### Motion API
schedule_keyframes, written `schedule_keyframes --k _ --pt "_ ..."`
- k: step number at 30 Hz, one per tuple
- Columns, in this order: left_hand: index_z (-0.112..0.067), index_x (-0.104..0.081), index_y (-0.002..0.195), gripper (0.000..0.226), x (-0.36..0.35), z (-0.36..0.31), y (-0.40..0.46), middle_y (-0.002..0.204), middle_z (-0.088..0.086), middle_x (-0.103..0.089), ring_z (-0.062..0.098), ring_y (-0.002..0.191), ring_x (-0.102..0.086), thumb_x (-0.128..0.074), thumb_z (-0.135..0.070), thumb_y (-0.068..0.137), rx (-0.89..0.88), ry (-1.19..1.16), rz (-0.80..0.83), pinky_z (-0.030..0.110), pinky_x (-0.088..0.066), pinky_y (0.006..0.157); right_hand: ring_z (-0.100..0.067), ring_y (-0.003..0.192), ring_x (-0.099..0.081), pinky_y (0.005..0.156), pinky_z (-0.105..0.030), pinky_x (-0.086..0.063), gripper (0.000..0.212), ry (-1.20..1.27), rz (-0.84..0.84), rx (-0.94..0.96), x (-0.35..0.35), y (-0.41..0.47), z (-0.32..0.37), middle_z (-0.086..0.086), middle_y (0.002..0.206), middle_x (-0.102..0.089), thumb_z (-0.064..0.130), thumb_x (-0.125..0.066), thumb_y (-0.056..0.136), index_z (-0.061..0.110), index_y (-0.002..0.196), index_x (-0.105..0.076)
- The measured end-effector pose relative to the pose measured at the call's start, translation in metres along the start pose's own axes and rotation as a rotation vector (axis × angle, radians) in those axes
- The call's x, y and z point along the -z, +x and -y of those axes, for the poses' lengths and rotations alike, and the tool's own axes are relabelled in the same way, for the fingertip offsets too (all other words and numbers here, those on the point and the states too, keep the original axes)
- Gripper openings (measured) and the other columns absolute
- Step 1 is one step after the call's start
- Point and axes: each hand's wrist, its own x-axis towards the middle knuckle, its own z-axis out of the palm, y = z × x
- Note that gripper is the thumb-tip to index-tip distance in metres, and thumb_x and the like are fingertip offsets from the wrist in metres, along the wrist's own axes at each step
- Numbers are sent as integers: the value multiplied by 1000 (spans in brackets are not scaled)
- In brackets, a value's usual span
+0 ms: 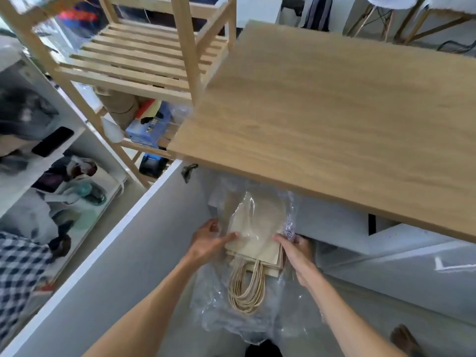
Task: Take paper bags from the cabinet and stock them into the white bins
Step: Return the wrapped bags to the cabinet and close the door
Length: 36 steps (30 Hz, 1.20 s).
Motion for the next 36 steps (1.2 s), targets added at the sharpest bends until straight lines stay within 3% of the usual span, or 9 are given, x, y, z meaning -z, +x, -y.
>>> schedule_keyframes --k 3,5,8,12,15,18,29,34,36 --pt "-23 -51 139 80 -15 2 51 135 2 -58 22 121 -58 -80 -57 72 0 2 28 38 -48 103 -20 77 -57 62 -31 -36 35 -36 -17 57 -4 52 12 -5 80 -65 39 -81 80 16 73 -56" --pt "-21 -42 146 84 -25 -1 79 143 5 -53 25 124 -56 -77 -54 77 -9 5 28 36 -49 100 -19 88 -64 69 -28 -42 30 -35 -10 106 -10 82 24 -2 93 -72 40 -82 79 15 91 -72" --pt "-21 -39 147 80 -34 -11 118 140 8 -54 25 120 -58 -77 -47 81 -51 -9 -34 31 -49 87 -20 96 -69 73 -23 -47 49 2 -46 149 -22 123 41 -3 106 -75 42 -81 77 14 116 -75" --pt "-24 -35 149 85 -33 -30 166 144 9 -51 27 124 -56 -78 -48 80 -127 17 -103 41 -50 102 -25 105 -70 77 -29 -55 69 20 -105 200 -34 168 57 -7 118 -73 53 -79 68 13 123 -71" --pt "-24 -21 157 100 -35 -33 192 157 10 -37 30 140 -41 -74 -57 79 -125 136 -125 46 -37 113 -24 129 -57 91 -26 -44 76 -73 -127 222 -35 180 58 -4 143 -58 49 -75 82 14 145 -53" --pt "-19 -16 158 110 -42 -20 201 161 11 -29 33 147 -30 -65 -72 76 -35 280 -91 52 -24 119 -20 116 -60 85 -27 -44 64 -190 -22 226 -36 187 45 1 131 -61 45 -70 89 13 142 -55" --pt "-20 -35 153 79 -41 15 148 158 6 -35 25 145 -32 -50 -67 90 -138 426 -116 41 -31 116 -26 143 -43 105 -31 -37 68 -349 -1 314 -15 151 29 -5 160 -39 46 -59 97 24 156 -33" --pt "-22 -38 150 64 -21 32 55 159 4 -32 22 146 -29 -48 -56 96 -167 533 -101 39 -31 116 -27 136 -50 94 -24 -38 55 -581 74 354 -10 77 26 -5 156 -44 35 -59 100 22 152 -43" --pt "-24 -36 150 62 -8 34 10 160 3 -30 22 147 -26 -46 -54 98 -176 554 -103 37 -29 116 -26 133 -53 100 -28 -41 50 -646 135 379 -12 39 30 -5 152 -50 31 -60 100 22 148 -49"
